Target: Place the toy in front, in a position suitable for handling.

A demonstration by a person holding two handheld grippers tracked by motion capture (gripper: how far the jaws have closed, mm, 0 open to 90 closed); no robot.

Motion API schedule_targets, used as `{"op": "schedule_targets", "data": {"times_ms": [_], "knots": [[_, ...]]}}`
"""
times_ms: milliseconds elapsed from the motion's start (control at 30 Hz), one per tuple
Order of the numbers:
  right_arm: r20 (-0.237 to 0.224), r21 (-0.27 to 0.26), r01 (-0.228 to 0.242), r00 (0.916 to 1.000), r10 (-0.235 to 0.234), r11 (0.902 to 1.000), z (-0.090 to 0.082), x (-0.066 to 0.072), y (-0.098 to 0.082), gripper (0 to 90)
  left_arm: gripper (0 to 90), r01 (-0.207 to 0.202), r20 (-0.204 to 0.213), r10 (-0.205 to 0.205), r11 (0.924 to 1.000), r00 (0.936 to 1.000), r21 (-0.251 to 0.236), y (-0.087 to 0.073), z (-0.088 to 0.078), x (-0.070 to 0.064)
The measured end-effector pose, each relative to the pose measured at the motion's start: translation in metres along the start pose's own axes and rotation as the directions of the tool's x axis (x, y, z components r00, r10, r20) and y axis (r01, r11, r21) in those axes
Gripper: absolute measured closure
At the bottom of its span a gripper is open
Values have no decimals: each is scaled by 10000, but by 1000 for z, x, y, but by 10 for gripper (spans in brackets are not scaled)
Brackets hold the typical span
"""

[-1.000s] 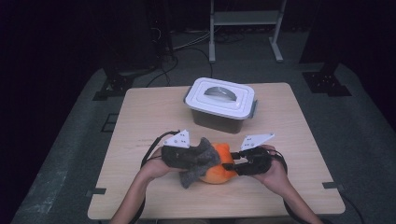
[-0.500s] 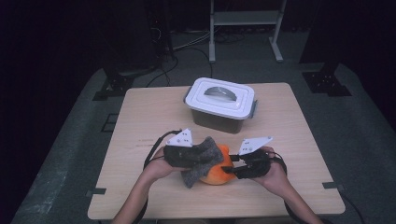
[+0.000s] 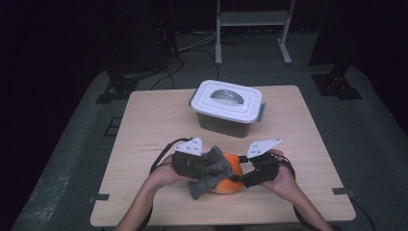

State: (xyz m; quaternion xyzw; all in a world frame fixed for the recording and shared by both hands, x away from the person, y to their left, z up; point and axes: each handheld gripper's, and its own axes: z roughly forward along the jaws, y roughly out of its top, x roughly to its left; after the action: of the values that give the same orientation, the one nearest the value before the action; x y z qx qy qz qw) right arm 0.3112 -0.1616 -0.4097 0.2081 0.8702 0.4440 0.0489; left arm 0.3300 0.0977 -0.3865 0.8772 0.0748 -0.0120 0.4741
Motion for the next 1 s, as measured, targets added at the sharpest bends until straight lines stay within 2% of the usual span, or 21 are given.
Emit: {"op": "schedule_targets", "data": {"times_ms": [100,167,267,333,400,467,533,567,667,833,900,1000], "knots": [[33,-10,167,9999,-167,9999,0,3,0,386,674,-58,-177,49,9989,9998,-471,6,-2,-3],[-88,-114,478,9988,-479,9988,1,7,1,408,674,-122,-356,95,9971,9993,-757,11,-3,-6],[46,-29,962,9954,-962,9954,2,15,3,444,674,-266,-606,234,9983,9979,-524,11,-3,-7],[54,14,955,9954,-955,9954,1,14,3,460,674,-223,-715,188,9986,9973,-487,9,-4,-4],[57,68,975,9952,-976,9952,-1,12,2,466,673,-61,-992,21,9992,9951,-393,4,-8,1],[41,156,980,9952,-980,9951,-3,9,0,463,670,322,-1160,-364,9988,9926,-376,-5,-12,9],[-82,115,750,9972,-749,9971,-4,4,-3,427,669,562,-1189,-604,9977,9911,-384,-11,-14,14],[-79,80,581,9983,-581,9983,-5,2,-4,389,670,668,-1124,-712,9968,9911,-429,-14,-14,15],[-224,17,186,9996,-185,9998,-5,-3,-3,285,671,642,-899,-670,9974,9937,-338,-13,-12,15],[-392,279,48,9992,-37,9996,-1,0,-2,259,671,648,-173,-651,9978,9977,-150,-12,-8,11],[-365,360,233,9991,-220,9991,0,2,-1,280,671,557,-47,-558,9983,9984,-147,-11,-7,9],[-198,319,818,9965,-812,9961,0,6,-1,348,665,289,-140,-294,9990,9995,-328,-6,-9,7]]}}
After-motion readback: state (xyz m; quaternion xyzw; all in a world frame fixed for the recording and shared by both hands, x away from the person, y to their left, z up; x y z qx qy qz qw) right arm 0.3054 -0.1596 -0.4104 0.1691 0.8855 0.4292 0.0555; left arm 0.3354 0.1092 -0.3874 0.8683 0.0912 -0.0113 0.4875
